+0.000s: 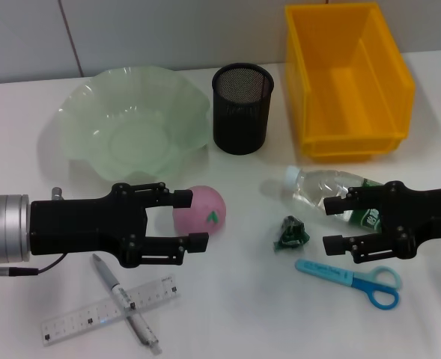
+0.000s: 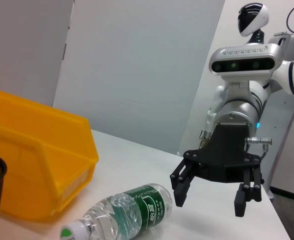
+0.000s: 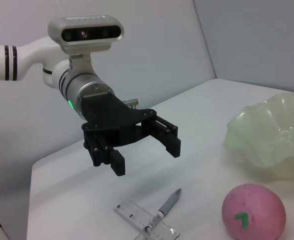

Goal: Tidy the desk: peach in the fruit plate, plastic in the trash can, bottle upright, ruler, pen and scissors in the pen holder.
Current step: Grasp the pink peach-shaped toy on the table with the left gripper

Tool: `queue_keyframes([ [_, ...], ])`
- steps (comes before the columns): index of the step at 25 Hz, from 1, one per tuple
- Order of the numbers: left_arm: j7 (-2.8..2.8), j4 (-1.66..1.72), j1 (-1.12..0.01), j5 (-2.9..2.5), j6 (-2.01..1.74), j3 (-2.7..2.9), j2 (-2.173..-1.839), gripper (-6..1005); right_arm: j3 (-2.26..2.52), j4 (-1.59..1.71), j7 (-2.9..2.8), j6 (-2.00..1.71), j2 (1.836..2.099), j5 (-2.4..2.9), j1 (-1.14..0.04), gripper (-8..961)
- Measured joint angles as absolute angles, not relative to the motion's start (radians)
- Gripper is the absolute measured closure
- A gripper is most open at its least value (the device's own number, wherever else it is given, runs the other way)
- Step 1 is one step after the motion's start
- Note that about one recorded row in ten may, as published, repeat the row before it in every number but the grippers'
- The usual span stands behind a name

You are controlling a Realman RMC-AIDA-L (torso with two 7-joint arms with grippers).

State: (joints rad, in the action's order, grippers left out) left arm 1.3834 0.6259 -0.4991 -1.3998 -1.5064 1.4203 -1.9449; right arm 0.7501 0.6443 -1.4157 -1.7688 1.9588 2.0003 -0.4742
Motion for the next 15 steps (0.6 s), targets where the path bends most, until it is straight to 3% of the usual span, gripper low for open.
queue_keyframes([
  [15,1.385,0.626,-0.498,-1.401,-1.504,1.419,-1.946,215,0.753,0.645,-1.422,-1.776,1.954,2.000,-0.472,188],
])
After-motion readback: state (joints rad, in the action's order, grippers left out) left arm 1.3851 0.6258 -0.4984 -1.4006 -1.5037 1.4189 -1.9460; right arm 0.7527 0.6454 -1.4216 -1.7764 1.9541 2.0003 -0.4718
